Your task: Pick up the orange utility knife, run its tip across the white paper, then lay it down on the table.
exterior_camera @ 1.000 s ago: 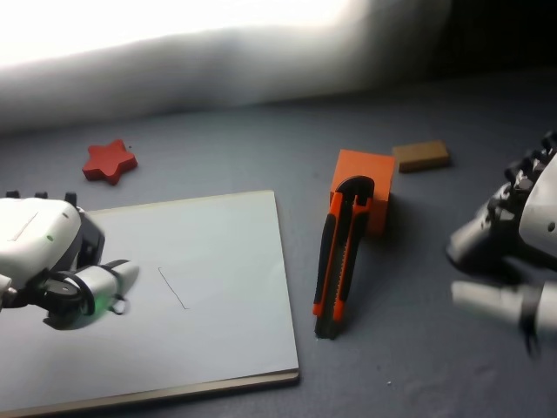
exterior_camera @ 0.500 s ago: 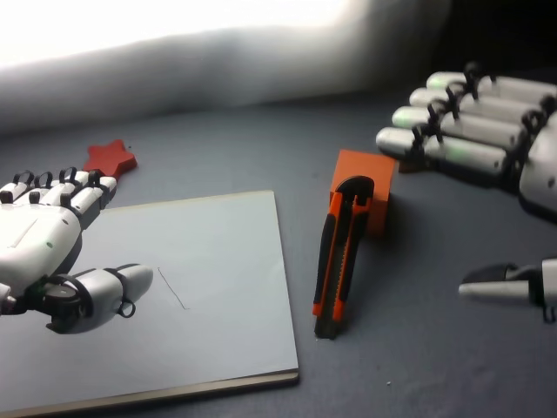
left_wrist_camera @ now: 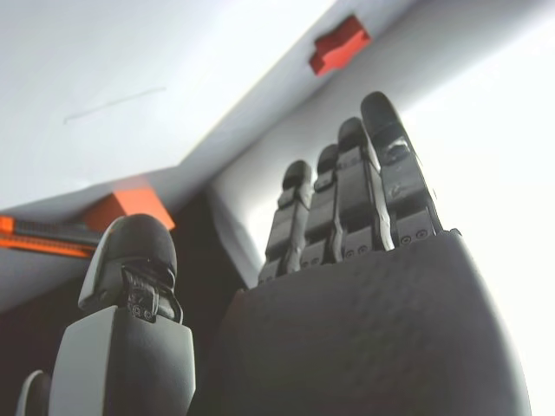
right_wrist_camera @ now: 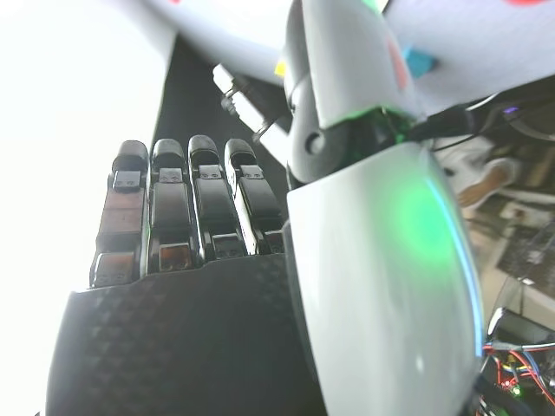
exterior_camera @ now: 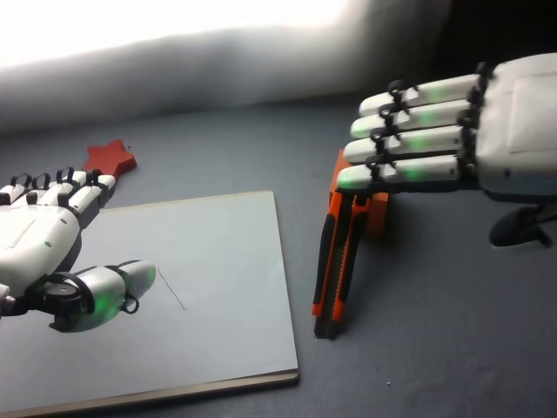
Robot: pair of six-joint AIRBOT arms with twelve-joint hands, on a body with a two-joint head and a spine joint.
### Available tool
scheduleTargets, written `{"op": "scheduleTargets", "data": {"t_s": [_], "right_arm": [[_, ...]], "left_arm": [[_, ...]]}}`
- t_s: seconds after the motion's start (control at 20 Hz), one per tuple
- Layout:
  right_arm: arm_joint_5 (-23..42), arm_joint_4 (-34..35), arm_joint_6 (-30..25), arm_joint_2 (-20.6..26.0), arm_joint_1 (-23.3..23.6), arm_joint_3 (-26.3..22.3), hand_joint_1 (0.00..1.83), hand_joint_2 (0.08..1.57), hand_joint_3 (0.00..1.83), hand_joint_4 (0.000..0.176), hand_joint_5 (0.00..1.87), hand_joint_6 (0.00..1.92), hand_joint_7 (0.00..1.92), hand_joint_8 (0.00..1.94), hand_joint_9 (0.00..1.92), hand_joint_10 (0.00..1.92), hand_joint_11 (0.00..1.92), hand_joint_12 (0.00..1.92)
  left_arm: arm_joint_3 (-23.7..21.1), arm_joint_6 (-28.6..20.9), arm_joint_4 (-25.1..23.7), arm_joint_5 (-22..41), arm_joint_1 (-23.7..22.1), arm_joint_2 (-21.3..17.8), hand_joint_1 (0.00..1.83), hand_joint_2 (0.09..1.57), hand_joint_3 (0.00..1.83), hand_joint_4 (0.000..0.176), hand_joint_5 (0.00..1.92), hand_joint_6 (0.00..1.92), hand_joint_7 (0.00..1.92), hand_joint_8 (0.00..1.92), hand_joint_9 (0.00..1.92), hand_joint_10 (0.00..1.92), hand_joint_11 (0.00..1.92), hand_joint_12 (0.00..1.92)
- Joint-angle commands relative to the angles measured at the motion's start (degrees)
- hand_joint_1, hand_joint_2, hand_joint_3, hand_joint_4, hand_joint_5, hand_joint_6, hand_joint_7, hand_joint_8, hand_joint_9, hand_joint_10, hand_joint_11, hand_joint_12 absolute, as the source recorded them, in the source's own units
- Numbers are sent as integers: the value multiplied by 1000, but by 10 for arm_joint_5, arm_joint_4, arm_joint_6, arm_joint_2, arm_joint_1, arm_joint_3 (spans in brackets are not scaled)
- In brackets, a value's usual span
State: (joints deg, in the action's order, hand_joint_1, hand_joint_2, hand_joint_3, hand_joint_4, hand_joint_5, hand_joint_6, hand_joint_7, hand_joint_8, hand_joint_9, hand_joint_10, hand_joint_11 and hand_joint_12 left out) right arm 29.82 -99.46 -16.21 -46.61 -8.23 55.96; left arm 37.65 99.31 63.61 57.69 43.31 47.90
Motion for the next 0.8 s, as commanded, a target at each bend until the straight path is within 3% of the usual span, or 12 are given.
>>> {"op": "scheduleTargets", "data": {"t_s": [0.0, 0.1, 0.3, 0.55, 0.6, 0.75], "right_arm": [[6, -14, -37, -4, 13, 4, 1163, 1008, 8, 0, 0, 0, 0, 0, 0, 0, 0, 0], [-16, -97, -128, -30, 24, 14, 1145, 1008, 8, 0, 0, 0, 0, 0, 0, 0, 0, 0], [-46, -149, -193, -74, 20, 26, 1118, 1019, 13, 0, 0, 0, 0, 0, 0, 0, 0, 0], [-83, -184, -195, -120, -7, 37, 1143, 1002, 5, 0, 0, 0, 0, 0, 0, 0, 0, 0], [-84, -184, -196, -128, -12, 41, 1141, 1015, 12, 0, 0, 0, 0, 0, 0, 0, 0, 0], [-96, -206, -196, -150, -24, 55, 1126, 1019, 13, 0, 0, 0, 0, 0, 0, 0, 0, 0]], "left_arm": [[-3, 6, -19, 49, -8, 1, 185, 1275, 0, 24, 48, 1, 44, 4, 112, 1, 0, 626], [-8, 12, -10, 49, -16, 6, 221, 1269, 0, 27, 65, 6, 50, 3, 118, 2, 0, 647], [-7, 12, -8, 47, -17, 20, 211, 1274, 1, 23, 70, 2, 32, 0, 149, 4, 0, 664], [8, 8, -8, 44, -15, 34, 196, 1277, 0, 32, 45, 5, 9, 2, 103, 1, 0, 530], [11, 6, -10, 44, -15, 34, 194, 1279, 0, 26, 58, 8, 9, 1, 95, 1, 0, 478], [14, 3, -14, 44, -14, 34, 212, 1278, 0, 27, 63, 4, 21, 3, 124, 9, 0, 561]]}}
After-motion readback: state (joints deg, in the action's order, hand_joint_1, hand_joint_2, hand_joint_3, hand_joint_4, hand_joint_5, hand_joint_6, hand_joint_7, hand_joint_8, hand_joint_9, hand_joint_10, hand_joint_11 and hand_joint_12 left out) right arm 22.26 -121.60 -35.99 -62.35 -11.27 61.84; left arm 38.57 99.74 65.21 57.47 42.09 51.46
